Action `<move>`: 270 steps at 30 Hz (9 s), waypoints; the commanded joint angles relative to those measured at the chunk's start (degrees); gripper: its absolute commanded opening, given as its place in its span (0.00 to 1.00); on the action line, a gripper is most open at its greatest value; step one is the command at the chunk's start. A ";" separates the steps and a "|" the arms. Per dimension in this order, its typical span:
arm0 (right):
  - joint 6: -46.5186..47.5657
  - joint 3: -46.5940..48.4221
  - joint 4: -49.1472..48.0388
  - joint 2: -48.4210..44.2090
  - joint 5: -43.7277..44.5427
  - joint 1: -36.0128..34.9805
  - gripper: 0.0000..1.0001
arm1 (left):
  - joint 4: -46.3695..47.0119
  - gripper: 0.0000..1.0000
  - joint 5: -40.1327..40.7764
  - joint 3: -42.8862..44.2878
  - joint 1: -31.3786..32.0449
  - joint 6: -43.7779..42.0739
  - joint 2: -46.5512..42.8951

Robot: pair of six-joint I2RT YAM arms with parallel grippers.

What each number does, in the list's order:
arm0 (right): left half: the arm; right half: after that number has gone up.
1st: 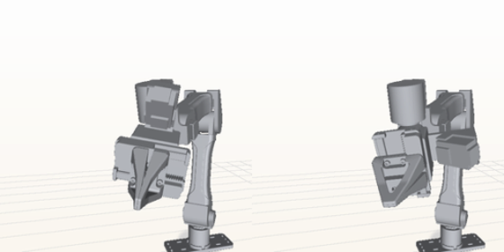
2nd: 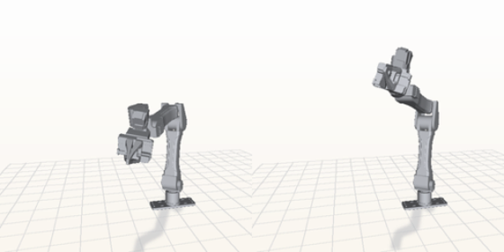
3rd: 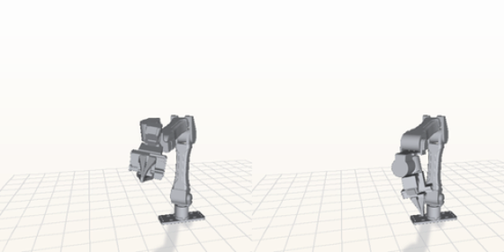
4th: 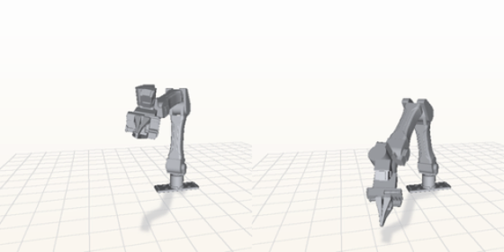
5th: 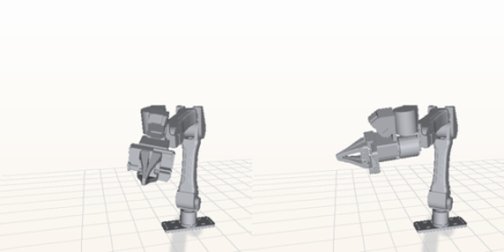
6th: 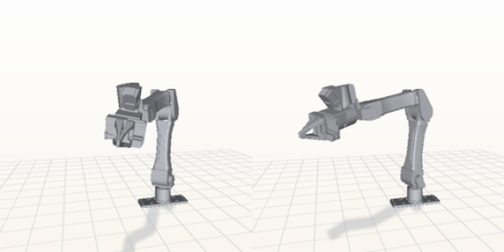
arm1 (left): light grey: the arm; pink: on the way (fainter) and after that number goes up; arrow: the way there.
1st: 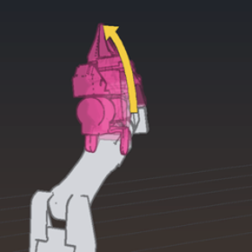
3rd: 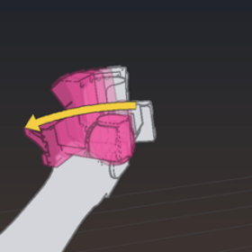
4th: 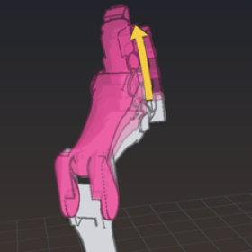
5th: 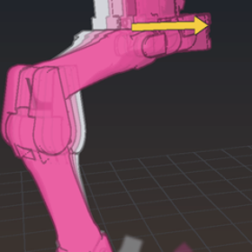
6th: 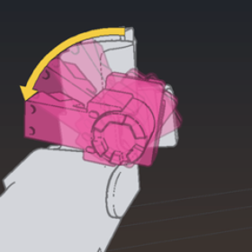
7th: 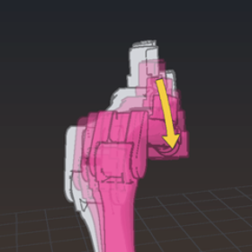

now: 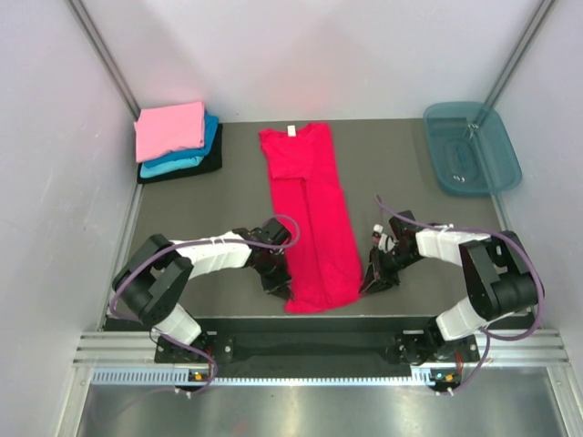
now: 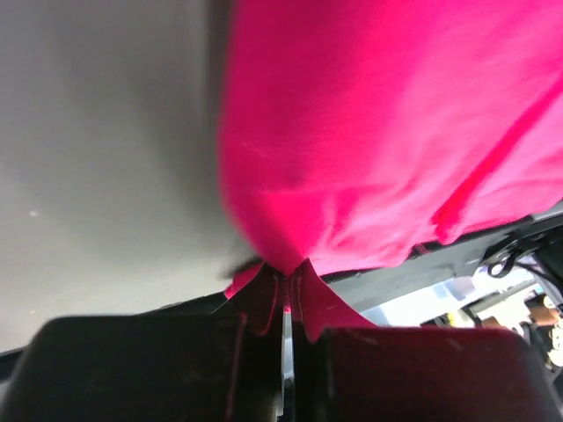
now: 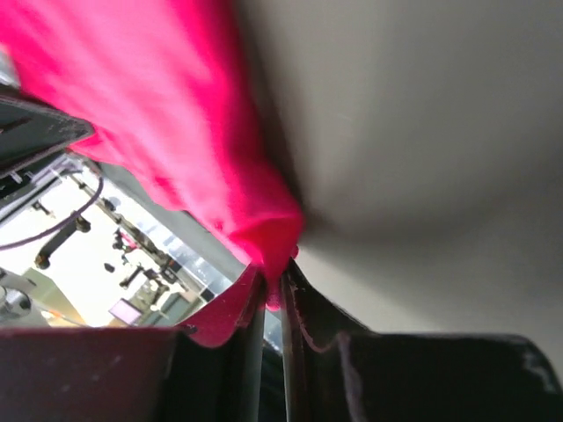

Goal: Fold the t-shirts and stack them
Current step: Fold the tshirt

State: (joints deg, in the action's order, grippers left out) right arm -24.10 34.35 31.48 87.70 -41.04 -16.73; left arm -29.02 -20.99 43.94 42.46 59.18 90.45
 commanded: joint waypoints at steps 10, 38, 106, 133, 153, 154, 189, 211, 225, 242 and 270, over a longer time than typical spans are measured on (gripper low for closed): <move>6.52 19.34 4.11 0.18 -3.35 0.56 0.08 | -6.84 0.00 9.83 16.61 -9.84 -20.50 -3.97; 8.80 50.10 -4.41 22.51 2.28 3.11 0.08 | 6.34 0.00 6.75 30.41 -21.01 -27.27 8.50; -1.92 35.88 -9.60 27.26 -6.07 5.04 0.46 | 8.10 0.46 -5.11 22.24 -23.21 -17.87 16.77; -0.69 35.70 -9.25 27.00 -7.39 7.68 0.01 | -4.21 0.08 -2.03 23.65 -26.55 -29.57 12.29; -2.97 34.11 -11.01 26.99 -7.74 5.40 0.41 | 1.41 0.64 -5.11 19.60 -24.09 -20.42 14.92; -2.97 34.29 -10.83 27.26 -7.74 5.22 0.41 | 2.03 0.63 -5.20 19.95 -23.91 -20.33 15.36; -6.48 33.24 -15.39 29.90 -5.19 5.57 0.19 | 1.42 0.00 -1.77 24.87 -23.74 -23.75 18.44; -12.91 26.47 -18.04 9.34 -13.02 7.68 0.00 | -13.17 0.00 -1.51 40.87 -23.48 -41.07 9.48; -13.26 15.67 -19.00 -1.90 -12.49 7.68 0.00 | -14.05 0.00 0.77 29.54 -17.41 -40.37 -1.93; -2.45 29.53 -16.37 -0.53 -7.83 7.77 0.00 | -7.73 0.00 3.94 31.81 -22.59 -41.60 -3.89; 1.95 74.62 -22.87 41.40 -4.67 7.68 0.00 | 5.55 0.00 2.09 69.43 -32.00 -44.06 37.15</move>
State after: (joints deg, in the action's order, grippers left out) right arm -22.96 103.61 12.69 126.52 -46.52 -9.63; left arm -27.14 -20.69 108.88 11.11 16.80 125.36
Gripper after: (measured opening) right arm 0.029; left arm 0.046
